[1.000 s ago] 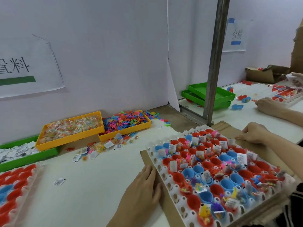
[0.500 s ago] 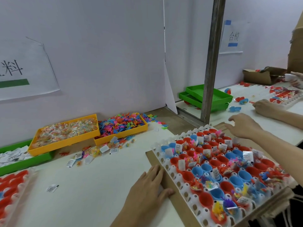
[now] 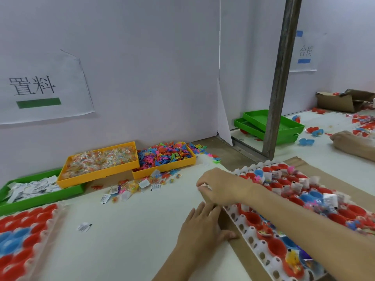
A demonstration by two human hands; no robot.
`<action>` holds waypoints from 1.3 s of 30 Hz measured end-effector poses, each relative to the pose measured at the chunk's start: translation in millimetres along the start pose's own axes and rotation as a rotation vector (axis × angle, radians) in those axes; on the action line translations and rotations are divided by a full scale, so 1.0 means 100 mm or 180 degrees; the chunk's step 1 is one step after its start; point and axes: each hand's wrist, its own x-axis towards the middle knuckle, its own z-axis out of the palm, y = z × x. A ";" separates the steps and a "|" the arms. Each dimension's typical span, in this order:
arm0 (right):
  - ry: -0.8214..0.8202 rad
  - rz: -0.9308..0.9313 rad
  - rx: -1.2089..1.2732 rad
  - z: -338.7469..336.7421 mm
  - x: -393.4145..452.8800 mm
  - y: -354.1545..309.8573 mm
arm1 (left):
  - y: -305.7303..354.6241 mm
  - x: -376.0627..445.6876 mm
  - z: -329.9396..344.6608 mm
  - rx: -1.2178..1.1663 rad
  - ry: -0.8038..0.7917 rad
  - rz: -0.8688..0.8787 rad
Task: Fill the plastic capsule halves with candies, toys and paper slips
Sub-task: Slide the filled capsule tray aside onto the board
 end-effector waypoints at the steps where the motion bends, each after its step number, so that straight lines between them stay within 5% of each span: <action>1: -0.0104 0.0016 -0.0052 0.05 0.03 -0.07 | -0.01 -0.03 -0.01 -0.0011 0.0026 -0.0026; 11: -0.0628 0.0562 -0.1300 0.66 -0.11 -0.62 | -1.01 -0.79 -0.15 0.0123 0.0829 -0.0878; 17: -0.0699 0.1301 -0.0569 1.09 -0.35 -0.73 | -1.10 -0.89 -0.11 -0.0179 0.1048 -0.0920; 39: -0.0309 0.0980 -0.0349 0.96 -0.65 -0.31 | -1.13 -0.92 -0.10 -0.0522 0.1401 -0.0828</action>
